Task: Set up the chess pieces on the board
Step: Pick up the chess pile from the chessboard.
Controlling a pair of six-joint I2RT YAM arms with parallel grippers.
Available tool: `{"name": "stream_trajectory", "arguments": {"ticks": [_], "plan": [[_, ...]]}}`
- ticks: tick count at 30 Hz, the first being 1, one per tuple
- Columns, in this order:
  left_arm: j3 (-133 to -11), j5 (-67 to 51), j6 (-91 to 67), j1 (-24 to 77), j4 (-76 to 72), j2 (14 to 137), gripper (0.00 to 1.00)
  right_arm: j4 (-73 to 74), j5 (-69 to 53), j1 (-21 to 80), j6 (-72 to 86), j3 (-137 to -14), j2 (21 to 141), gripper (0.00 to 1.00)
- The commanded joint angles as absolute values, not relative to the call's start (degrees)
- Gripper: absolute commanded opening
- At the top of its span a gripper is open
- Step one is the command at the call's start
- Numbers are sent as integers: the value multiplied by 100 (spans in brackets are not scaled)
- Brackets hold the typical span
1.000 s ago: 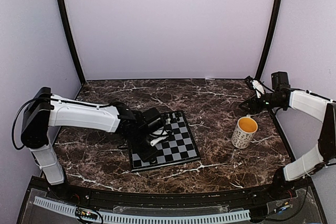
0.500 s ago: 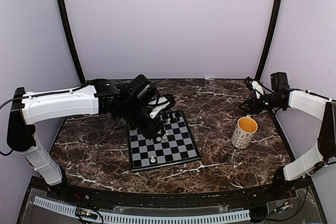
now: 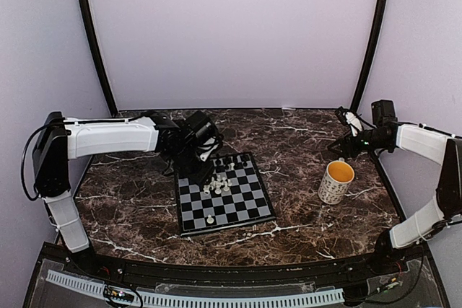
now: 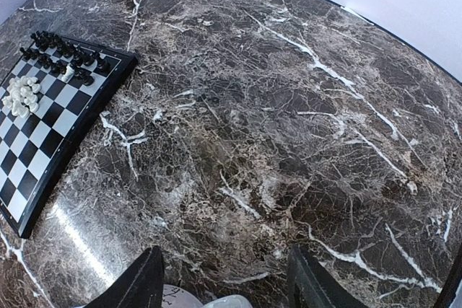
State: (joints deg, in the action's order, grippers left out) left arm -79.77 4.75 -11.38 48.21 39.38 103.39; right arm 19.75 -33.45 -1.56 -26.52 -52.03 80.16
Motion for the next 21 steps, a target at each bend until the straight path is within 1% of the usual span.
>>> {"name": "stream_trajectory", "arguments": {"ticks": [1, 5, 9, 16, 21], "plan": [[-7994, 158, -1487, 4544, 4023, 10268, 48, 1924, -3410, -175, -2711, -5185, 8058, 59], [-7850, 34, -1655, 4360, 3880, 10276, 49, 1934, -3406, -183, -2724, -5183, 8087, 59], [-7711, -574, -1868, 4118, 3764, 10306, 49, 1950, -3410, -172, -2738, -5194, 8116, 59], [-7065, -1709, -2518, 3772, 2933, 10054, 54, 1965, -3393, -178, -2775, -5190, 8130, 60], [-6579, -1986, -3114, 3687, 2242, 9967, 54, 1971, -3393, -179, -2787, -5183, 8143, 60]]}}
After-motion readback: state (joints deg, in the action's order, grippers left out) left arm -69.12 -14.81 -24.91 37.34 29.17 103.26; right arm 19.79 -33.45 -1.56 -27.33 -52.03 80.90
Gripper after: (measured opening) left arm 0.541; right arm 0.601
